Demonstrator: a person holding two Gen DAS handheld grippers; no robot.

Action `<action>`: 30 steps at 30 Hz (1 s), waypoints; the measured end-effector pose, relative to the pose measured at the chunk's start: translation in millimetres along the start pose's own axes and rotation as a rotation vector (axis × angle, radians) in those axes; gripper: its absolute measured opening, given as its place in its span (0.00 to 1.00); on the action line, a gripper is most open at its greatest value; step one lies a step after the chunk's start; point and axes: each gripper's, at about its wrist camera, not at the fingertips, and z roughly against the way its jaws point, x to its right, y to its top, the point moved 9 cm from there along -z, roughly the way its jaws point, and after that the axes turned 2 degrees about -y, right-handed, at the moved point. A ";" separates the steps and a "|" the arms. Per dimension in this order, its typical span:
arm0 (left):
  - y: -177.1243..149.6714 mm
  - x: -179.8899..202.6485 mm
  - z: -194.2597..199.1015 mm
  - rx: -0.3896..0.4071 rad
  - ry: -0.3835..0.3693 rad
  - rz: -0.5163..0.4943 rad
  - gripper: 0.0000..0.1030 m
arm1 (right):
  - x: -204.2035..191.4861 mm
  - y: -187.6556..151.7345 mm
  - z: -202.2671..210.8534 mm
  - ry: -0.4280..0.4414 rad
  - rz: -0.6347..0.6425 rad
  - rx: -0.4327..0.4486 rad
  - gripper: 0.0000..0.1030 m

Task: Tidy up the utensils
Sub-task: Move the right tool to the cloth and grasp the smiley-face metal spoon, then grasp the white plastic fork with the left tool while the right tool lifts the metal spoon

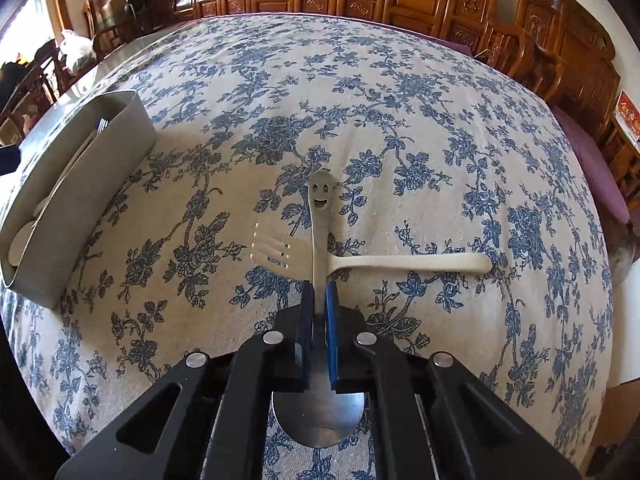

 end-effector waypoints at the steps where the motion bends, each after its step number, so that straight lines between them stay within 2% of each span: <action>1: 1.0 1.6 -2.8 -0.003 -0.005 0.000 0.71 | 0.4 -1.3 0.9 0.011 -0.009 -0.002 0.07; 10: 18.2 28.7 -30.3 -0.023 -0.033 -0.043 0.71 | 27.5 -17.8 39.9 0.024 -0.108 0.071 0.07; 15: 30.0 45.9 -59.7 -0.073 -0.072 -0.053 0.71 | 55.5 -36.7 51.4 -0.014 -0.143 0.077 0.07; 17: 34.8 50.3 -75.9 -0.098 -0.066 -0.062 0.71 | 66.1 -48.1 52.6 -0.020 -0.165 0.071 0.07; 25: 48.4 73.7 -119.6 -0.155 -0.043 -0.176 0.60 | 88.3 -73.6 53.6 -0.034 -0.213 0.067 0.07; 26: 50.0 78.7 -125.3 -0.164 -0.051 -0.193 0.56 | 90.9 -76.0 54.0 -0.033 -0.220 0.068 0.07; 30: 50.5 97.2 -144.3 -0.208 -0.106 -0.241 0.53 | 97.5 -83.1 53.0 -0.030 -0.246 0.067 0.07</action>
